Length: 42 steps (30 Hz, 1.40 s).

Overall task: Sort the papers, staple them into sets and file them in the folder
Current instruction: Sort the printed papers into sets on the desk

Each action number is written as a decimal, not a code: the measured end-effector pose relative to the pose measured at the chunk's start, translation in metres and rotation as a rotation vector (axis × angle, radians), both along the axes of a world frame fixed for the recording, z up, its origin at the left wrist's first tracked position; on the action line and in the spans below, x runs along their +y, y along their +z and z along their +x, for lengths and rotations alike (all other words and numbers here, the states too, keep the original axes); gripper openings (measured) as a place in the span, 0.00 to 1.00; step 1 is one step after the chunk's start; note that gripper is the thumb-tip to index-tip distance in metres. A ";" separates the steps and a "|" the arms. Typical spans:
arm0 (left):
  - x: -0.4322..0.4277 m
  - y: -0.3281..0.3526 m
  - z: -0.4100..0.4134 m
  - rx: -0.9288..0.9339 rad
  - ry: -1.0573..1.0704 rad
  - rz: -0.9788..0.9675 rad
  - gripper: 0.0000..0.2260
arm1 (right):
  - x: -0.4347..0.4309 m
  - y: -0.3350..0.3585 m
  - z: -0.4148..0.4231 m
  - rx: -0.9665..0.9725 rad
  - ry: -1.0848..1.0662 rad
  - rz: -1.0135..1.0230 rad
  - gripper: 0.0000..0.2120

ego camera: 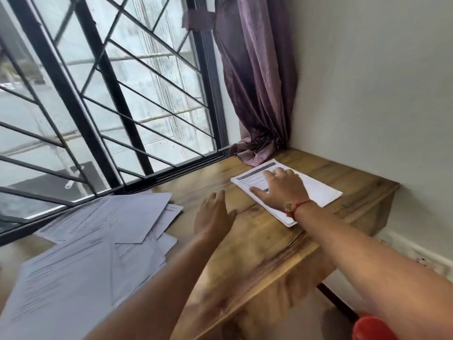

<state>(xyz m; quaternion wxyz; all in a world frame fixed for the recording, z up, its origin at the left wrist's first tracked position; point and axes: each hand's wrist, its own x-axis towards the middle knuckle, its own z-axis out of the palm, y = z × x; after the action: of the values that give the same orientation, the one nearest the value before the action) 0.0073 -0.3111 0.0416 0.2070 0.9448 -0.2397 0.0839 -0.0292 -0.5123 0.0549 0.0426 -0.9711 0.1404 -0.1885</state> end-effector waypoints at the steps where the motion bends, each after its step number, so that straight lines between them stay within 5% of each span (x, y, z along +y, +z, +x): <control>1: 0.015 0.004 0.000 -0.057 0.008 0.055 0.27 | 0.020 0.004 0.000 -0.028 0.038 0.005 0.37; 11: 0.201 0.020 -0.005 -0.250 0.189 0.202 0.31 | 0.226 0.011 0.019 -0.090 0.326 0.040 0.36; 18: 0.323 0.003 0.017 -0.090 0.435 0.247 0.34 | 0.319 -0.013 0.056 0.070 0.410 0.119 0.37; 25: 0.378 -0.016 0.050 0.307 0.409 0.241 0.34 | 0.361 -0.042 0.090 0.282 0.471 0.105 0.38; 42: 0.392 -0.040 0.063 0.115 0.388 0.230 0.30 | 0.347 -0.050 0.107 0.279 0.486 0.071 0.24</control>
<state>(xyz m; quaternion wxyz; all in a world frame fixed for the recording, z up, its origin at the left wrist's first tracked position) 0.0708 0.0810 0.0018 0.0915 0.9938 -0.0491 0.0404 0.0778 -0.1653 0.0051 0.1008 -0.9907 -0.0858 -0.0324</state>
